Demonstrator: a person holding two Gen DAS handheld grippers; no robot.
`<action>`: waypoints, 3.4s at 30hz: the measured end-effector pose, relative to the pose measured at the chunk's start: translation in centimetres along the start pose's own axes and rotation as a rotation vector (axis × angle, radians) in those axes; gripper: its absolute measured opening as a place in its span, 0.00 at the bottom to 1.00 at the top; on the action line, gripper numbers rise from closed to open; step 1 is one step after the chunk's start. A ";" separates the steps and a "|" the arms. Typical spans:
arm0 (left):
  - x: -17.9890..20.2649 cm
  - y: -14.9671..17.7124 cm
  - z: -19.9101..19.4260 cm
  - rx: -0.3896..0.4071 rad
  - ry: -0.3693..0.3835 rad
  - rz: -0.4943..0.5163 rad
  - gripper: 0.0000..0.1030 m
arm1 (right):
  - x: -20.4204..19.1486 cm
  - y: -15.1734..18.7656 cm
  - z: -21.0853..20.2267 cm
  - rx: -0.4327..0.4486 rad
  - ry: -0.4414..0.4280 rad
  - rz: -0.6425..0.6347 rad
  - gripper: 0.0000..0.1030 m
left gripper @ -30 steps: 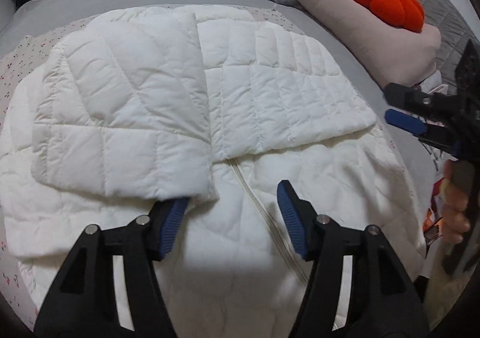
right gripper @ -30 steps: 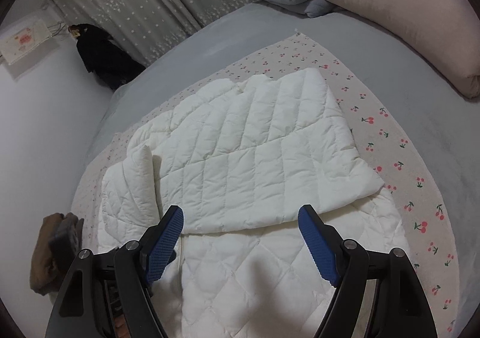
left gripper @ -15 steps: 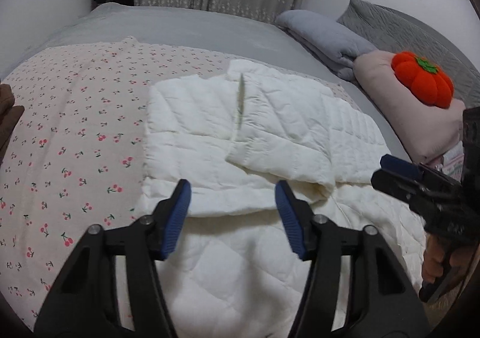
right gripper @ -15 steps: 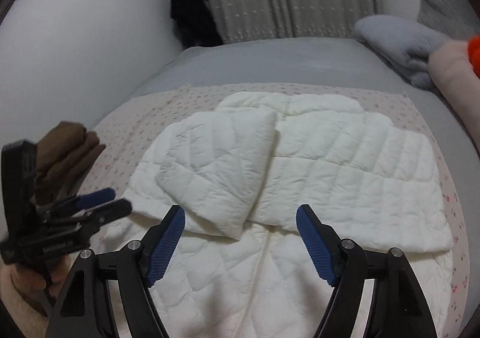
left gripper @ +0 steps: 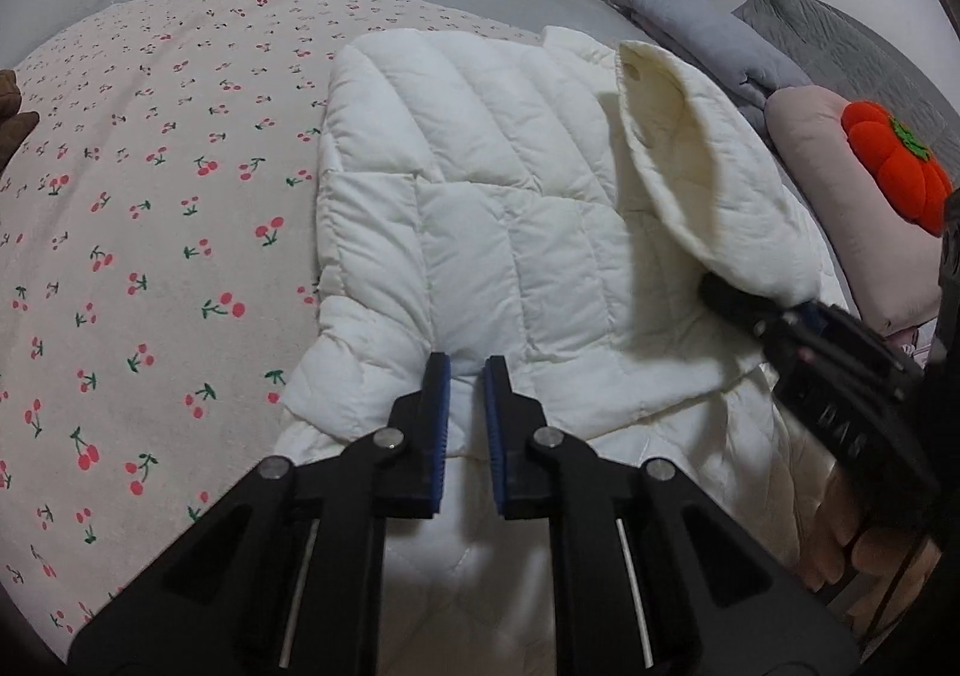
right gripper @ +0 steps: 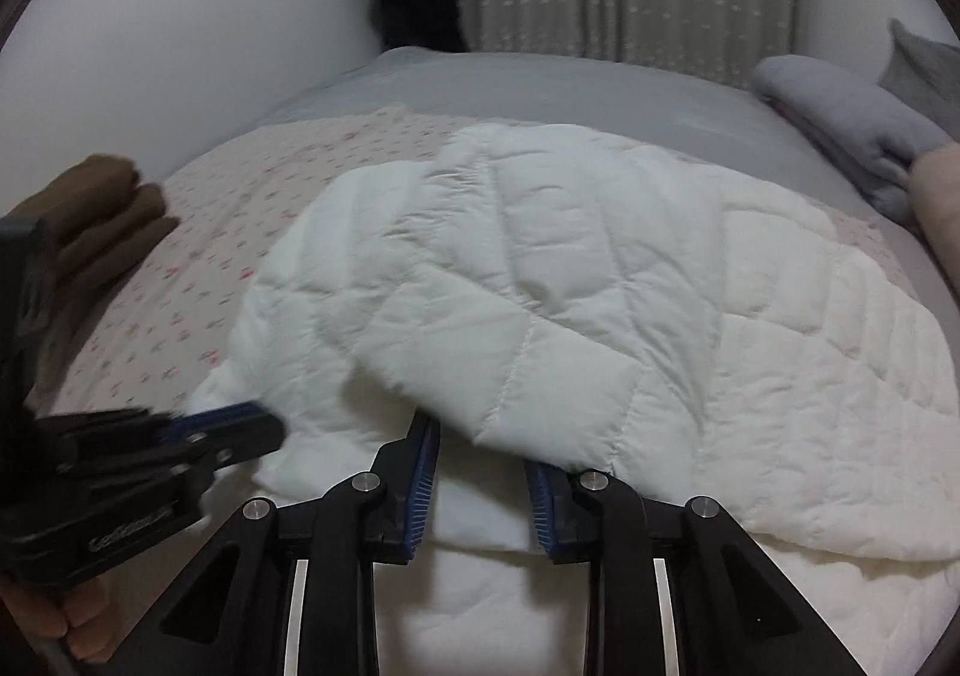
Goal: Fold large clothes
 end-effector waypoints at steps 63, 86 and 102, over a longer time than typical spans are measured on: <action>-1.2 8.3 -13.1 -0.085 -0.009 -0.079 0.81 | 24.8 15.8 -20.7 -0.077 -0.117 0.519 0.83; -2.6 17.8 -10.7 -0.485 0.397 -0.185 0.73 | 23.3 27.6 -17.8 -0.166 -0.534 0.833 0.72; -1.0 17.2 -23.9 -0.047 0.577 -0.142 0.11 | 18.2 23.8 -27.4 0.102 -0.514 0.607 0.11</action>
Point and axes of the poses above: each gripper's, at about its wrist camera, not at the fingertips, and z roughly the way its jaws point, x to its right, y to its underside, the point moved 2 cm from there along z, roughly the way its jaws point, and after that the axes turned 6 degrees about -z, right-handed, at the moved point
